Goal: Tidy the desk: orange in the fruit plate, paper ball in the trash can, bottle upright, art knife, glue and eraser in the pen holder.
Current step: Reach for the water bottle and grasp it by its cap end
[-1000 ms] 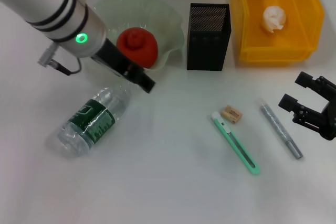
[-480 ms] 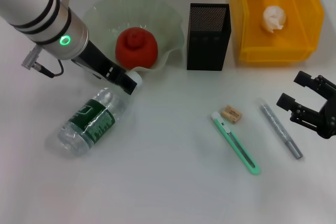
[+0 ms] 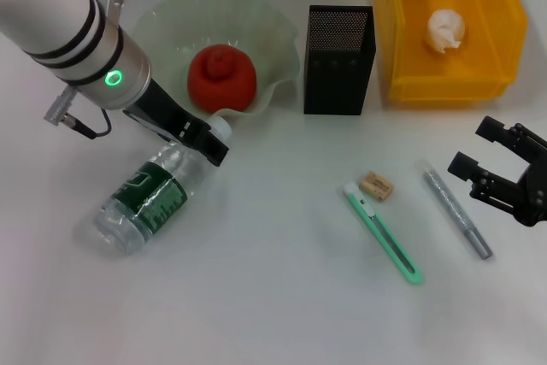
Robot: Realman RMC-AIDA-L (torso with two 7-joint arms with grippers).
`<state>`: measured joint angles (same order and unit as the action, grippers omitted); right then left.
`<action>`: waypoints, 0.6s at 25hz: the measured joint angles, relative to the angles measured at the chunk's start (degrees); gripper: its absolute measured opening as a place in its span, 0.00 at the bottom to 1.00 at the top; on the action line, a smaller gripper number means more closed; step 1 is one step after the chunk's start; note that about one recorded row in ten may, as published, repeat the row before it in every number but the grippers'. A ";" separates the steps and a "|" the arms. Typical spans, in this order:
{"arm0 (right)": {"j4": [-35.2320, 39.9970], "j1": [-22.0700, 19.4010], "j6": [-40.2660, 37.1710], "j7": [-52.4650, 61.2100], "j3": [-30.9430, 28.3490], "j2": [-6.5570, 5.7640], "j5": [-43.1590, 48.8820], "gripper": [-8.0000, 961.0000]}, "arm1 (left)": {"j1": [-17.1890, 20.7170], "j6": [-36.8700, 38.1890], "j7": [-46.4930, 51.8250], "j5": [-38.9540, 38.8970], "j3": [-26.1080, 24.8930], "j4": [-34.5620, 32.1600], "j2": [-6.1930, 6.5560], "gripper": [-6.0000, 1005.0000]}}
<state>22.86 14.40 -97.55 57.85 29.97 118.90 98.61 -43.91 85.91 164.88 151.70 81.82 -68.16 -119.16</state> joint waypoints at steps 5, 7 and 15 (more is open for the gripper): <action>-0.01 0.01 -0.03 0.12 0.22 -0.07 0.00 0.88 | -0.14 -1.30 0.00 -1.18 0.87 2.08 -0.02 0.84; -0.01 0.01 -0.21 0.06 0.27 -0.02 0.00 0.88 | -0.20 -2.66 0.00 -1.49 1.89 3.10 -0.02 0.84; -0.01 -0.18 -1.16 0.38 0.02 -0.12 0.00 0.88 | -0.02 -4.24 -0.01 -3.93 3.19 3.21 -0.02 0.84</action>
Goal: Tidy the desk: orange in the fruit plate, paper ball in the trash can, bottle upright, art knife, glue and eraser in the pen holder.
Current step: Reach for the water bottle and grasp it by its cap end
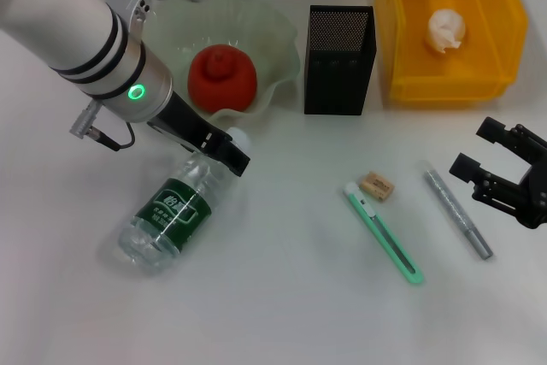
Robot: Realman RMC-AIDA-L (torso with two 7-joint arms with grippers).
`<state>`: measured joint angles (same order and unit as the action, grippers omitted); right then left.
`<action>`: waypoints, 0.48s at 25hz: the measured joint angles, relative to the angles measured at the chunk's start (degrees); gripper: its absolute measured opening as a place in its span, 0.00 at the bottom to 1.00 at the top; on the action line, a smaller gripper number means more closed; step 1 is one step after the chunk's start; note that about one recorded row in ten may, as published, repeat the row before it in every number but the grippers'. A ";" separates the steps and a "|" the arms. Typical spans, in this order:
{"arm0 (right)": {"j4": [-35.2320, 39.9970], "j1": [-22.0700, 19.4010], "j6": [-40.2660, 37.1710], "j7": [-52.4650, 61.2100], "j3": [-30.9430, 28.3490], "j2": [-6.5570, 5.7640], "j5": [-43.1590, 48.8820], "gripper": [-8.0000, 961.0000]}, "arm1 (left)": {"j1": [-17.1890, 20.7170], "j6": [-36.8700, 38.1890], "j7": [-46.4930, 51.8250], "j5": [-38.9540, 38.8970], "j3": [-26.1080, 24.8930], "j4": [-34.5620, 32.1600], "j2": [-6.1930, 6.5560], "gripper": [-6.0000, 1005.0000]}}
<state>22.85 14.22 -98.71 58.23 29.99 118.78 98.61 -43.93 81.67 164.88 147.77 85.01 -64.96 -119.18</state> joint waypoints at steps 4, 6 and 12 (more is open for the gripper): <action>0.15 -0.50 -1.82 0.04 -0.04 -0.10 -0.28 0.88 | -0.03 -0.68 -0.02 -0.47 0.87 0.01 0.00 0.84; 0.28 -0.86 -2.98 0.06 -0.08 -0.15 -0.34 0.88 | -0.01 -1.02 0.00 -1.29 1.26 0.03 0.00 0.84; 0.54 -1.99 -6.24 -0.02 -2.06 -0.29 -0.37 0.88 | -0.27 -1.77 0.00 -1.99 1.53 0.67 0.00 0.84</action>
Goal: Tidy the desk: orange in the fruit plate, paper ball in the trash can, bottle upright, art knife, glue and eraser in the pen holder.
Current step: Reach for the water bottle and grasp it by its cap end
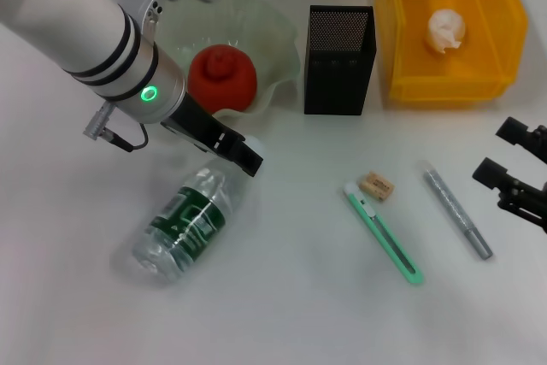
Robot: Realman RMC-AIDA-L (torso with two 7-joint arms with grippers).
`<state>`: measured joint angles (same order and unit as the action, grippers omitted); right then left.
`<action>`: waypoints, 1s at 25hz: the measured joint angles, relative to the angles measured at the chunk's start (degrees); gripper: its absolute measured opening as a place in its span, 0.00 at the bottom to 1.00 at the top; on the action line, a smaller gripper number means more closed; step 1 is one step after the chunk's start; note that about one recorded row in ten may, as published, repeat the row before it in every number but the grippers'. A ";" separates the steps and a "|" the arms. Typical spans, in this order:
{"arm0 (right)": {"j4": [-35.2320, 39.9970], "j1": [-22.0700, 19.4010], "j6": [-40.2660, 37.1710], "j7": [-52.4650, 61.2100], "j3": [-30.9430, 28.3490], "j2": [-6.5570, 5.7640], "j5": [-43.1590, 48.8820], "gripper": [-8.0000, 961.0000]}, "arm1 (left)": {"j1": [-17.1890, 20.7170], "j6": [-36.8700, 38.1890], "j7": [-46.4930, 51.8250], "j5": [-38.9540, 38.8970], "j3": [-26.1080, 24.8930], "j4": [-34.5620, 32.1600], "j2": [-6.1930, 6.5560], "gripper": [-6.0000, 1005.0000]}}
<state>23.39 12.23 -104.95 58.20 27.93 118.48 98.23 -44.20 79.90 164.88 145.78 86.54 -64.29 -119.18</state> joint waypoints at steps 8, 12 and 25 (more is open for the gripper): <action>-0.02 -0.09 0.44 -0.28 -0.33 -0.01 0.08 0.88 | -0.71 -2.24 0.00 -0.68 1.54 2.37 0.00 0.84; -0.07 -0.03 0.51 -0.30 -0.38 -0.01 0.08 0.88 | -0.77 -3.05 0.00 -1.72 2.58 2.57 0.00 0.84; -0.13 0.34 1.27 -0.44 -0.42 -0.01 0.28 0.88 | -1.59 -5.70 -0.06 -1.99 3.31 4.94 0.00 0.84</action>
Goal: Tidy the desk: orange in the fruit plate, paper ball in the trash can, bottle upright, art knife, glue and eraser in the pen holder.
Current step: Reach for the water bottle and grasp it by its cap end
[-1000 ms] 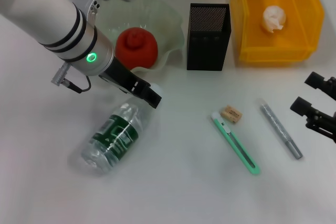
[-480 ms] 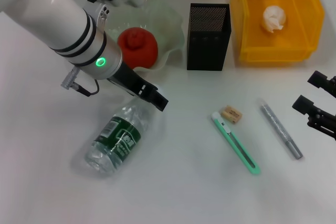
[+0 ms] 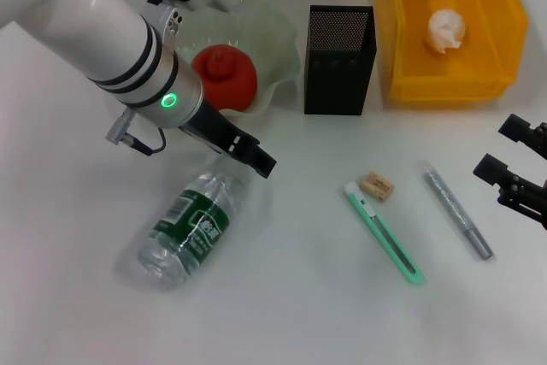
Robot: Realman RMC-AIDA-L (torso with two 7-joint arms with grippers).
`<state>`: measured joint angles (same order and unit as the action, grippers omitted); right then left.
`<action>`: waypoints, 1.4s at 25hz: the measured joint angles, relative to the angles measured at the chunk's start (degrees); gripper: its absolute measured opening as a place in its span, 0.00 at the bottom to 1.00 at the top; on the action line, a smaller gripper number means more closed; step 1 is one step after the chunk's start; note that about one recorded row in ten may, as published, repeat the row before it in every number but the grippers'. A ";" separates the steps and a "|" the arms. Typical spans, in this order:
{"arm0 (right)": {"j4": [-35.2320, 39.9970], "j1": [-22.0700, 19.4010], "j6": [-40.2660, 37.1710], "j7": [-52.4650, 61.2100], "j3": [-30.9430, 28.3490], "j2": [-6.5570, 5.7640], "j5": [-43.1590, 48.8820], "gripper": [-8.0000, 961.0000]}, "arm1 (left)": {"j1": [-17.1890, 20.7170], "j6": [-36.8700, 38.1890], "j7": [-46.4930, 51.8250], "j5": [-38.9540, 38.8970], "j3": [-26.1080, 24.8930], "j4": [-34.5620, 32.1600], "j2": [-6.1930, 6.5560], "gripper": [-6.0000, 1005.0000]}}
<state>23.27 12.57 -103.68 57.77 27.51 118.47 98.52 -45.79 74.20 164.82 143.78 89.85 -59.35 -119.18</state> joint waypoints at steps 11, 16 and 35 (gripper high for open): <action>-0.15 0.15 0.23 -0.03 0.00 0.00 0.05 0.88 | -0.13 -2.51 -0.21 -1.34 1.49 1.64 0.00 0.84; -0.18 0.18 0.69 -0.11 0.00 0.00 0.08 0.88 | -0.17 -3.69 -0.18 -1.49 2.33 1.81 0.00 0.84; -0.24 0.35 1.88 -0.12 0.00 0.26 0.10 0.88 | -0.16 -7.07 -0.65 -1.47 5.35 3.40 0.00 0.53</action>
<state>23.02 12.92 -101.81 57.65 27.51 118.73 98.62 -45.95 67.13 164.17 142.31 95.20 -55.94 -119.18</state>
